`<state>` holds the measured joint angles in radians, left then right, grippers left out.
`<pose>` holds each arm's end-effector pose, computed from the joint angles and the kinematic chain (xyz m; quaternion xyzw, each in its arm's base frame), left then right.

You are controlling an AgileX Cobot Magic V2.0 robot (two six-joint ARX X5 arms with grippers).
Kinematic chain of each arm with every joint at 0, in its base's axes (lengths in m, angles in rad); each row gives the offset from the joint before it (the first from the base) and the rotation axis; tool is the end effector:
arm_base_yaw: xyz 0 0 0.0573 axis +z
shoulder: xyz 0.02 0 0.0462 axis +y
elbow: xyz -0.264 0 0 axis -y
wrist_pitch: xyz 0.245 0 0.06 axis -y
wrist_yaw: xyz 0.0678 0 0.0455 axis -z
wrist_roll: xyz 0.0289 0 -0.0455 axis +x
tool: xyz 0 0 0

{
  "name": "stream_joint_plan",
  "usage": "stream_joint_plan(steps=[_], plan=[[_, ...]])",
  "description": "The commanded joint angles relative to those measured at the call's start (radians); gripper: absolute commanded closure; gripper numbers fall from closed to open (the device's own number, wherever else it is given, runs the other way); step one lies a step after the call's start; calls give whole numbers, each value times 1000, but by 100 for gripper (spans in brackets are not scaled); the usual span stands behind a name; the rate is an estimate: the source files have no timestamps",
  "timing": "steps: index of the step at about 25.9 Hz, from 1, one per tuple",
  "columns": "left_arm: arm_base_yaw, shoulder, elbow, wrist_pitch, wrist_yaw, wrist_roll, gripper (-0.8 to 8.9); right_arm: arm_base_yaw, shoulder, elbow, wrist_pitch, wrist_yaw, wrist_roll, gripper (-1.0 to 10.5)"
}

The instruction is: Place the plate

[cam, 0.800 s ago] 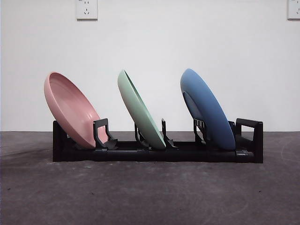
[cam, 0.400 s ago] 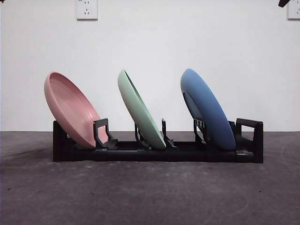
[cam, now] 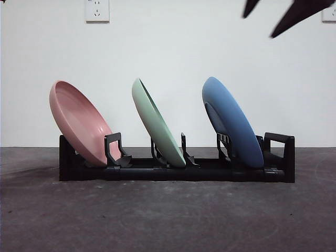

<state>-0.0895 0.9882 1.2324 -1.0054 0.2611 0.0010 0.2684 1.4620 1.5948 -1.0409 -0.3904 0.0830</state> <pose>0.1659 -0.0224 0.3754 -0.0314 0.3700 -0.1621 0.9142 0.2713 0.0860 0.3833 0.0620 0.4495 0.2723 0.8485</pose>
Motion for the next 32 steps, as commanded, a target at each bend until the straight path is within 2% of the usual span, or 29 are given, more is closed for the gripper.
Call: stream_joint_plan(steps=[1,9,13,19,24,32], plan=[[-3,4,24,10,3,9,501,33,97,82,21,-3,3,612],[-3,4,24,10,3,9,501,91,296,152,78,3,2,623],[-3,4,24,10,3,9,501,104,342,152,111,5,2,680],[-3,4,24,10,3,9,501,103,378,152,124,5,2,763],[-3,4,24,10,3,9,501,104,382,152,127,5,3,932],[-3,4,23,10,3,9,501,102,344,155,108,-17,4,933]])
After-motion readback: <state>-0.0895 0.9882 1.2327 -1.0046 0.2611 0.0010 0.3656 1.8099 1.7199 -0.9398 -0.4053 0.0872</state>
